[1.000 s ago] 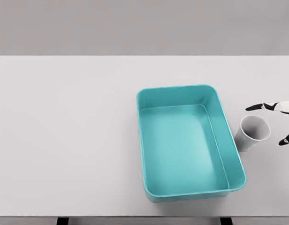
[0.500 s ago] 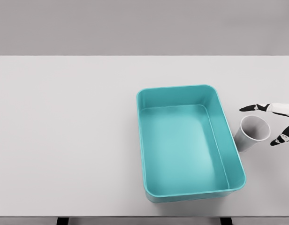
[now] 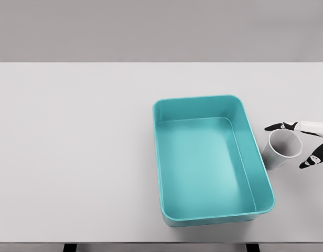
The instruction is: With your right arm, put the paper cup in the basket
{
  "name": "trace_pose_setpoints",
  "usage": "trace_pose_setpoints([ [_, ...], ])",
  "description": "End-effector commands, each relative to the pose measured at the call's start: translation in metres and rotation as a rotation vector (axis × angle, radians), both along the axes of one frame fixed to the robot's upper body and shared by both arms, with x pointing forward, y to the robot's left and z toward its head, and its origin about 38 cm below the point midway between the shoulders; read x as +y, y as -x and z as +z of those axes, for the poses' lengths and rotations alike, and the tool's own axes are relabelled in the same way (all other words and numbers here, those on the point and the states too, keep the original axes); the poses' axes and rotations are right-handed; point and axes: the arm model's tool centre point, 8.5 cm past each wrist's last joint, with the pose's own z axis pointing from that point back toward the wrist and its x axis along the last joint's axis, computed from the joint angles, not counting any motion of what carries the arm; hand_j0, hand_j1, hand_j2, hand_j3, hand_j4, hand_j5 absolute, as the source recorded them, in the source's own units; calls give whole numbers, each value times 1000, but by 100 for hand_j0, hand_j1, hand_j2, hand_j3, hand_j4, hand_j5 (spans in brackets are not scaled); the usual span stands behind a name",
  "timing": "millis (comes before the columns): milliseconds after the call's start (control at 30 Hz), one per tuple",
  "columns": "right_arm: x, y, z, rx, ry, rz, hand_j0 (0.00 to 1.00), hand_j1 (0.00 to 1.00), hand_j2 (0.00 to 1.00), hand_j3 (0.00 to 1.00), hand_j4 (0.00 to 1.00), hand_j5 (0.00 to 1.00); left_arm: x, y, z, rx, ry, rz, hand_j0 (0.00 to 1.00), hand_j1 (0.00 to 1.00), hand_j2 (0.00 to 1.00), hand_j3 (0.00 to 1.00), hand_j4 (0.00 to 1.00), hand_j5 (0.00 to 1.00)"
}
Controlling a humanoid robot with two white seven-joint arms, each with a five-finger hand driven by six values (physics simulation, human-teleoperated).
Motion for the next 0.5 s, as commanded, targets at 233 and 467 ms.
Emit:
trace_pose_setpoints([
  [233,8,-1,-3,3,-16,16,100,100,100,100,100,100,0,0,0,-1,0,0,100,100,100,100,100,100],
  [467,9,-1,-4,6,-16,18,100,100,100,100,100,100,0,0,0,-1,0,0,100,100,100,100,100,100],
])
